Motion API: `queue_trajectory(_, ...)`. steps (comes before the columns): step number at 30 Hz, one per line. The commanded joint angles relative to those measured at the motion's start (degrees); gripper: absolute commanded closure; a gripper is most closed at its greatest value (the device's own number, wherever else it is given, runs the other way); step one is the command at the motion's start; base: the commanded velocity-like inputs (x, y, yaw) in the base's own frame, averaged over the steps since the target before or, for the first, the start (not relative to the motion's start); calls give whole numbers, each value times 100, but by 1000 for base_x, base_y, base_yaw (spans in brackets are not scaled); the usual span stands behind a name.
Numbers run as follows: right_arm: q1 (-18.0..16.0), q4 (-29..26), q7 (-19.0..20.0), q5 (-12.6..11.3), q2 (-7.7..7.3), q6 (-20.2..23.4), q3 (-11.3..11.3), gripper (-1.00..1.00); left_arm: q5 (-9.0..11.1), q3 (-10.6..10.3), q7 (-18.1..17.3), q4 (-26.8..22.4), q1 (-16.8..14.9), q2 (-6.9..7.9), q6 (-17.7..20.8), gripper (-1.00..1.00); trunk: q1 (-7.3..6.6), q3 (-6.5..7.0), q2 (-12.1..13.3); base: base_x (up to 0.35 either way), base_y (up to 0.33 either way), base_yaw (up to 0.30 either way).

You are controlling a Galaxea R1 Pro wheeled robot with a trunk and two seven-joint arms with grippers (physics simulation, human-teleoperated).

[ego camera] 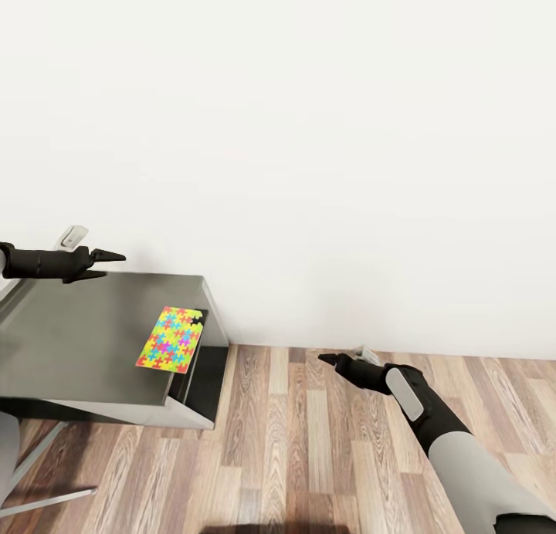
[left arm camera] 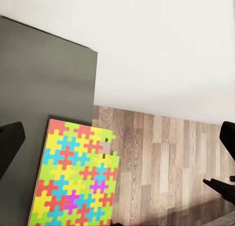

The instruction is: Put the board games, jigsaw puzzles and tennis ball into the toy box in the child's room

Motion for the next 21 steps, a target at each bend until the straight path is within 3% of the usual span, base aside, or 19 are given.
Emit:
queue_trajectory(1, -3, 0, 24, 1, -11, 12, 13, -100, 32, -27, 1, 2, -6, 6, 28, -100, 4, 0, -10, 0, 0, -6)
queue_trajectory(9, -3, 10, 62, 5, -16, 4, -202, -100, 32, -26, 1, 2, -6, 11, 28, -100, 4, 72, -10, 0, 0, -2)
queue_trajectory(21, -3, 14, 67, 8, -20, 4, -256, -100, 32, -31, 1, 2, -6, 6, 28, -100, 4, 182, -10, 0, 0, 0)
